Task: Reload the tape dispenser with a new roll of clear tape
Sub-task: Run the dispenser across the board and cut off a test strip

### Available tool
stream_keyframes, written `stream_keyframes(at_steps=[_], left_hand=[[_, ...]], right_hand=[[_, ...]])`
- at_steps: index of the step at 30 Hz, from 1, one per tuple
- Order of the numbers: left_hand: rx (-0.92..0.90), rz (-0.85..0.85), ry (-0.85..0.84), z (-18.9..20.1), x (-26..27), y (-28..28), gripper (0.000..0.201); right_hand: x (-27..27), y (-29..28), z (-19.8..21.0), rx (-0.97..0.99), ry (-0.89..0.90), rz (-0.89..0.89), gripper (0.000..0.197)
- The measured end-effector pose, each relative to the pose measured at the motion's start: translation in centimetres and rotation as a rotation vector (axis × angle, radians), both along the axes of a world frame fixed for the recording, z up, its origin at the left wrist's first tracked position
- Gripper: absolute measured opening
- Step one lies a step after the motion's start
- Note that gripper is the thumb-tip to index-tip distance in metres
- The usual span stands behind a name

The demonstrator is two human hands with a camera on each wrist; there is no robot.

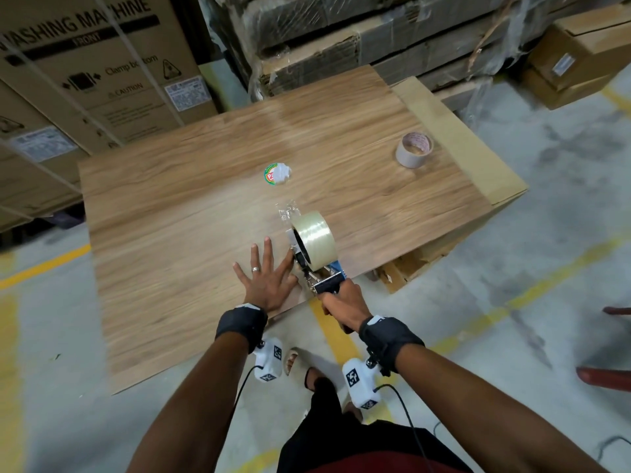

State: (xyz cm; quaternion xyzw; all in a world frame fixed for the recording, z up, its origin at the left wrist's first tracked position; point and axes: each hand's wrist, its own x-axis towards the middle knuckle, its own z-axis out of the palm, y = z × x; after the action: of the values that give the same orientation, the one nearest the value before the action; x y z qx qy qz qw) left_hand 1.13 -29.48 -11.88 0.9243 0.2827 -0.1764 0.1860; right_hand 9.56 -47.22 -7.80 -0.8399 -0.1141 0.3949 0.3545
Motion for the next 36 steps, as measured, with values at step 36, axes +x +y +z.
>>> stream_keyframes(at_steps=[36], left_hand=[[-0.057,0.055,-0.007,0.6,-0.5,-2.5,0.047]], right_hand=[[-3.4,-5.1,-1.6,-0.008,-0.013,-0.043,0.027]])
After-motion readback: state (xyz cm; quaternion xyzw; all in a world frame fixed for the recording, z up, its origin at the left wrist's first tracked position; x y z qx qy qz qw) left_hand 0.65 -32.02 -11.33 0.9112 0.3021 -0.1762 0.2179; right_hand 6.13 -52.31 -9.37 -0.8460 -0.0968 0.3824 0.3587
